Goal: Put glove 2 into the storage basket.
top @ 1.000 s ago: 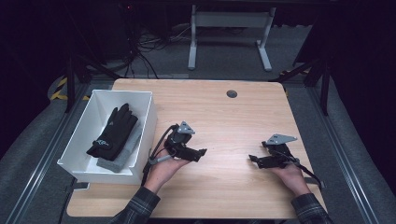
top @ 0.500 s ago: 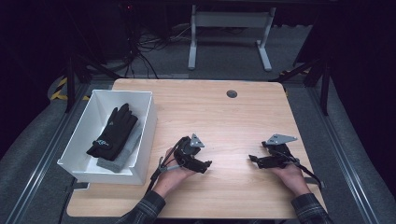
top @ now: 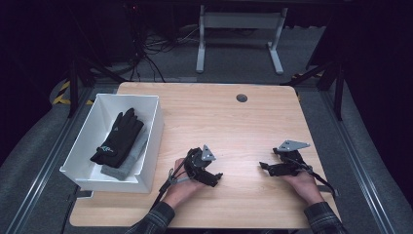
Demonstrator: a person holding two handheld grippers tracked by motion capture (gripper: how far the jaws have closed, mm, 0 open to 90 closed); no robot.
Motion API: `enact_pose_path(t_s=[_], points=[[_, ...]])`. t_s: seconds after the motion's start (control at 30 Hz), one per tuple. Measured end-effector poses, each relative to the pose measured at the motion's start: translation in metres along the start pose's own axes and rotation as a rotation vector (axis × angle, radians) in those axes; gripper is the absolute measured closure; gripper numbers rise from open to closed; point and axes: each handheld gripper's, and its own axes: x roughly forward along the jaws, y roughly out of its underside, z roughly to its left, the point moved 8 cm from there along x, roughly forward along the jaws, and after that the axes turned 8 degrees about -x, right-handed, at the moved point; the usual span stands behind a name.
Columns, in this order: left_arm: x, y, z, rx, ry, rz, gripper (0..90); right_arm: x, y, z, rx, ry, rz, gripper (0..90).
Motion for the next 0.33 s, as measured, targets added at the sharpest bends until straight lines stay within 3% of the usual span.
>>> enact_pose_path(t_s=[0.33], points=[[0.0004,0.0003,-0.0004,-0.001,0.007,0.004,4.8,-0.0002,0.0003,0.0003,0.000,-0.002,0.000,15.8]])
